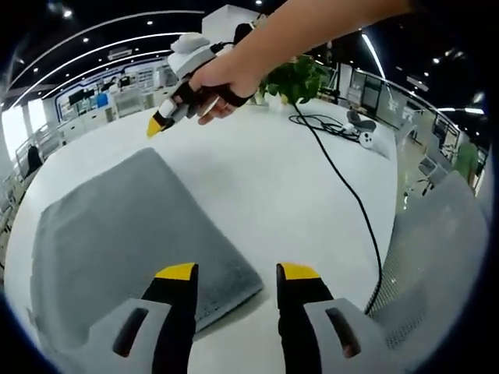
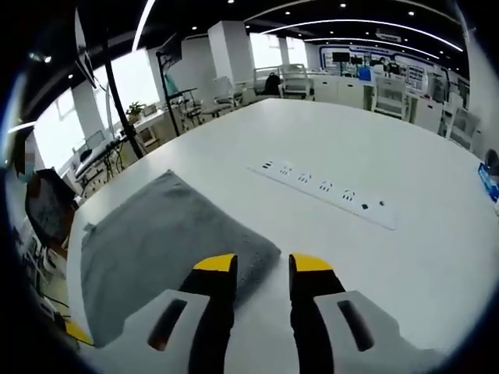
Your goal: Fold the towel on the table until its edges align and the towel forms a compact rectangular stack.
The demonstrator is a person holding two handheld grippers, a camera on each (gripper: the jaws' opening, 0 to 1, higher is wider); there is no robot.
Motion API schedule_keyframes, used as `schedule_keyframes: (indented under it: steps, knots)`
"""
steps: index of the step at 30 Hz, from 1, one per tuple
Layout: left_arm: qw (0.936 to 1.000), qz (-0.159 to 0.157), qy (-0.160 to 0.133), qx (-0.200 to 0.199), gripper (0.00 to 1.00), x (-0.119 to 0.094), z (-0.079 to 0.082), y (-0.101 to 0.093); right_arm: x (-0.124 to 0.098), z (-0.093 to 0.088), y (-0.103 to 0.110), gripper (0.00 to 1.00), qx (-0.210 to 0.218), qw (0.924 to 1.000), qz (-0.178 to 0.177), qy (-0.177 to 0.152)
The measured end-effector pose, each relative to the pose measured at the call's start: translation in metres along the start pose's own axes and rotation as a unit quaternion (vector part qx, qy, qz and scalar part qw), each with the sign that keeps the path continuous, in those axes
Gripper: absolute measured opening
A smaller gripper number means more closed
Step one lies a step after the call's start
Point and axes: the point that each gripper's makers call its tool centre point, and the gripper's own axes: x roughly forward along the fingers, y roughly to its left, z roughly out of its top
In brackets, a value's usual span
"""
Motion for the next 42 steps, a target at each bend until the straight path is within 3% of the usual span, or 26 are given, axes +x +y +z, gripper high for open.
schedule_keyframes:
  steps: [16,24,29,33,39,42]
  knots:
    - [0.9994,-0.025,0.024,-0.008,0.38,0.014,-0.023,-0.008,0.03,-0.021,0.0,0.2,0.003,0.9996,-0.005,0.027]
    - [0.9992,-0.027,0.028,-0.001,0.35,0.019,-0.025,-0.007,0.039,-0.025,0.001,0.21,0.01,0.9994,-0.006,0.034]
    - [0.9991,-0.025,0.032,0.01,0.28,0.02,-0.024,-0.002,0.041,-0.029,-0.003,0.13,-0.004,0.9987,-0.018,0.047]
    - [0.9988,-0.026,0.039,-0.013,0.23,0.02,-0.023,0.0,0.042,-0.033,-0.005,0.04,-0.011,0.9983,-0.019,0.055]
    - [0.998,-0.039,0.046,-0.019,0.06,0.021,-0.024,-0.007,0.03,-0.042,-0.002,0.01,-0.026,0.9974,-0.022,0.064]
    - [0.9978,-0.044,0.048,-0.016,0.05,0.022,-0.023,-0.012,0.028,-0.045,-0.006,0.01,-0.035,0.9964,-0.021,0.074]
